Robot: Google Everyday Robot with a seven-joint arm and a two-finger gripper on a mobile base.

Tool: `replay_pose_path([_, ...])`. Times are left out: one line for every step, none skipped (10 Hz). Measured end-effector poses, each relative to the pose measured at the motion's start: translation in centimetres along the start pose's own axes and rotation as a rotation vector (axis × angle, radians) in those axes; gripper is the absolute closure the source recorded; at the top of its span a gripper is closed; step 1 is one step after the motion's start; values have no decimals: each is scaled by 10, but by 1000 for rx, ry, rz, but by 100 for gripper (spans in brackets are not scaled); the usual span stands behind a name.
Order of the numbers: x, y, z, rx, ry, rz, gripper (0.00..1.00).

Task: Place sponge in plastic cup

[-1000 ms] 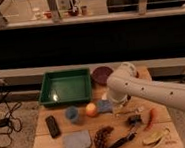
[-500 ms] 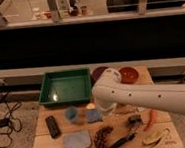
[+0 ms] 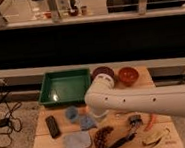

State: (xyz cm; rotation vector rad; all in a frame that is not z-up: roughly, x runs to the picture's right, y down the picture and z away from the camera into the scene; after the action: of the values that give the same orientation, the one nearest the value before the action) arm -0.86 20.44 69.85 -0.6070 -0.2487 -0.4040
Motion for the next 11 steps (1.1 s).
replay_pose_path([-8, -5, 3, 0, -2, -16, 92])
replay_pose_path([-12, -8, 4, 0, -5, -22, 92])
replay_pose_path([-16, -12, 6, 1, -4, -28, 92])
replay_pose_path([-20, -16, 7, -1, -7, -35, 92])
replay_pose_path([-20, -17, 8, -4, -7, -35, 92])
replay_pose_path([-20, -18, 8, -4, -4, -37, 92])
replay_pose_path([-24, -21, 8, -2, -6, -42, 92])
replay_pose_path([-26, -25, 7, 0, -9, -43, 92])
replay_pose_path([-28, -28, 8, 1, -8, -45, 92])
replay_pose_path([-32, -32, 9, -1, -10, -48, 92])
replay_pose_path([-36, -37, 12, -7, -11, -53, 92])
